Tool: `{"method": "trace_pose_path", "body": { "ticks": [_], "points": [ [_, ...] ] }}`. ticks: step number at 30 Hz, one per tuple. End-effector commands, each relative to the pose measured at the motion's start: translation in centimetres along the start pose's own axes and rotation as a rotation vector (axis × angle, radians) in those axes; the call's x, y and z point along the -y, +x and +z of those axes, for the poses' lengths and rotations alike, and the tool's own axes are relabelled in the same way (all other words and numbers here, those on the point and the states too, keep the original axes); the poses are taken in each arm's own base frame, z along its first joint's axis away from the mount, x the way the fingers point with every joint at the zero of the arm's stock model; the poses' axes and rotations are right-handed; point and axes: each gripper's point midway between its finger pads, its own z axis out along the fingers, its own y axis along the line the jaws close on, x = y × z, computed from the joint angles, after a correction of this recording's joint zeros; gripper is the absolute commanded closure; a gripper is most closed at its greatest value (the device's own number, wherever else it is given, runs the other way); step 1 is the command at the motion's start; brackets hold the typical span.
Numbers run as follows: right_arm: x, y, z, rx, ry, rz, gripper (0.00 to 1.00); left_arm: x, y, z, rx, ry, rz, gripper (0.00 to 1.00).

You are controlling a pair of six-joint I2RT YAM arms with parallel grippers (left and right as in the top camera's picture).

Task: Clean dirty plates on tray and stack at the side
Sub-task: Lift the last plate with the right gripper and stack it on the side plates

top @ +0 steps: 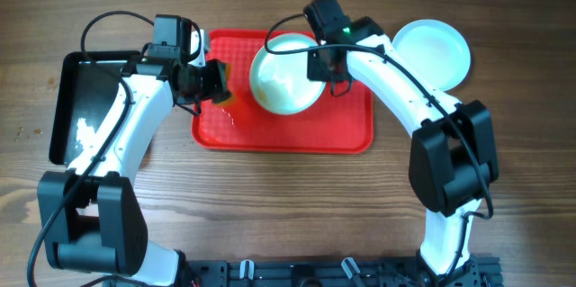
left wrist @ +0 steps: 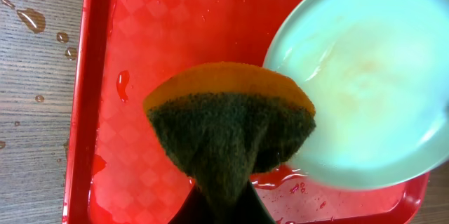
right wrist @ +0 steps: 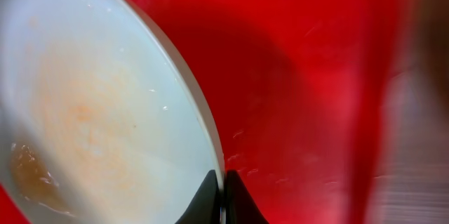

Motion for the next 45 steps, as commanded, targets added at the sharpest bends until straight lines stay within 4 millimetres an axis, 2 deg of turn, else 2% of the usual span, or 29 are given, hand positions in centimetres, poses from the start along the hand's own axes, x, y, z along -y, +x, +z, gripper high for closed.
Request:
{"method": "trace_pose_path", "body": {
  "ticks": [1, 3, 9, 14, 17, 21, 24, 27, 28, 29, 30, 31, 34, 36, 37, 40, 43, 45],
  "points": [
    [2.9, -5.6, -6.3, 0.285, 0.332, -0.128, 0.96, 0.2, 0.4, 0.4, -0.016, 0.013, -0.015, 0.96],
    [3.4, -7.3, -10.3, 0.406, 0.491, -0.207, 0.96, 0.2, 0.4, 0.4, -0.016, 0.013, -0.016, 0.96],
    [3.2, -9.3, -18.0, 0.579, 0.911, -0.4, 0.96, 0.2, 0.4, 0.4, -0.016, 0.013, -0.016, 0.96],
    [0.6, -10.0, -20.5, 0.637, 0.98, -0.473, 0.96, 0.2, 0.4, 0.4, -0.017, 0.013, -0.016, 0.96],
    [0.4, -10.6, -21.8, 0.671, 1.017, -0.442, 0.96, 0.2, 0.4, 0.4, -0.017, 0.013, -0.016, 0.96],
    [0.4, -10.6, -21.6, 0.706, 0.98, -0.374, 0.96, 0.2, 0.4, 0.4, -0.017, 0.013, -0.016, 0.96],
    [-0.4, -10.1, -19.1, 0.693, 0.83, -0.378, 0.96, 0.2, 0.4, 0.4, -0.017, 0.013, -0.016, 0.96],
    [-1.4, -6.7, -12.7, 0.496, 0.467, -0.313, 0.96, 0.2, 0.4, 0.4, -0.016, 0.013, -0.015, 0.96],
    [-1.4, -4.9, -10.2, 0.367, 0.298, -0.204, 0.96, 0.2, 0.4, 0.4, -0.016, 0.013, -0.016, 0.96],
    [-0.9, -4.0, -8.8, 0.27, 0.188, -0.103, 0.96, 0.2, 0.4, 0.4, -0.017, 0.013, -0.016, 0.96],
    [0.1, -3.5, -7.7, 0.181, 0.091, 0.0, 0.96, 0.2, 0.4, 0.4, -0.017, 0.013, -0.016, 0.96],
    [2.0, -3.9, -6.9, 0.118, 0.021, 0.083, 0.96, 0.2, 0.4, 0.4, -0.017, 0.013, -0.016, 0.96],
    [7.3, -5.1, -5.9, 0.037, -0.079, 0.244, 0.96, 0.2, 0.5, 0.4, -0.02, 0.012, -0.017, 0.96],
    [13.6, -6.1, -5.4, 0.008, -0.156, 0.391, 0.96, 0.2, 0.5, 0.4, -0.019, 0.012, -0.017, 0.96],
    [16.1, -6.3, -5.3, 0.006, -0.173, 0.431, 0.96, 0.2, 0.4, 0.4, -0.016, 0.013, -0.016, 0.96],
    [23.6, -5.0, -4.4, -0.009, -0.1, 0.562, 0.96, 0.2, 0.3, 0.4, -0.012, 0.014, -0.015, 0.96],
    [27.9, -2.5, -2.8, -0.051, -0.06, 0.663, 0.96, 0.3, 0.3, 0.4, -0.009, 0.015, -0.014, 0.96],
    [29.3, -1.4, -1.5, -0.06, -0.049, 0.695, 0.96, 0.3, 0.1, 0.4, -0.003, 0.017, -0.012, 0.96]
  ]
}}
